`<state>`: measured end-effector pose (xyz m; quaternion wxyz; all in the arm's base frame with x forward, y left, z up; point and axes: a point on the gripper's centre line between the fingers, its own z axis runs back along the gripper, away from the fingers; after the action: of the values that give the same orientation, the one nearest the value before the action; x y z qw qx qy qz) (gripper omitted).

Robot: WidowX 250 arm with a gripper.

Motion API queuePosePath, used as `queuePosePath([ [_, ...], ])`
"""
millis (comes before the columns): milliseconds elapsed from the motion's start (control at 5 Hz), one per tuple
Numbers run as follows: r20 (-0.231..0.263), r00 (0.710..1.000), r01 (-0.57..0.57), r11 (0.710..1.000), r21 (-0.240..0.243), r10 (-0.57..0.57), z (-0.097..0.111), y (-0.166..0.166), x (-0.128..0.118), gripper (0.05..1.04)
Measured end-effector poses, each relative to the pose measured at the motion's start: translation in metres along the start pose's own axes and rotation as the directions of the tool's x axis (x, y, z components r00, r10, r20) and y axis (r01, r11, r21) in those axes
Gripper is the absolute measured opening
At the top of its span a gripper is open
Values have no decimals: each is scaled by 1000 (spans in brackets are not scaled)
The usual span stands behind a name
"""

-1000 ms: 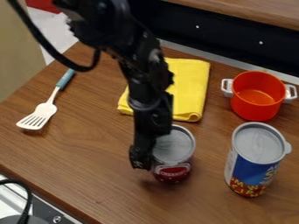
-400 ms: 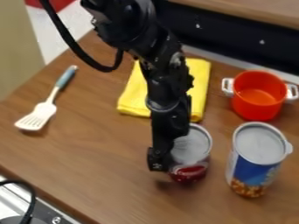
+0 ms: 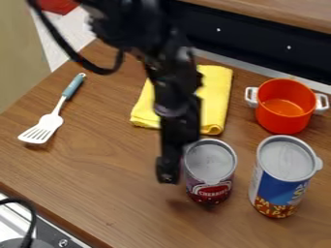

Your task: Moved the purple and gray tin to the middle of the table

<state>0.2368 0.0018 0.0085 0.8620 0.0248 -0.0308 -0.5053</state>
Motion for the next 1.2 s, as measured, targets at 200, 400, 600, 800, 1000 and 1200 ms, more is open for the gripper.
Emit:
queuePosePath([
  [200, -32, 997, -65, 997, 31, 66, -3, 10, -28, 999],
  [400, -41, 985, -166, 986, 25, 167, 4, 26, -46, 999],
  [600, 83, 907, -415, 909, 16, 413, 12, 66, -57, 999],
  [800, 133, 758, -644, 765, 4, 638, 19, 98, -62, 999],
  [1000, 141, 593, -803, 596, 25, 793, 20, 105, -72, 999],
  [1200, 79, 512, -859, 507, 76, 856, 26, 109, -99, 999],
])
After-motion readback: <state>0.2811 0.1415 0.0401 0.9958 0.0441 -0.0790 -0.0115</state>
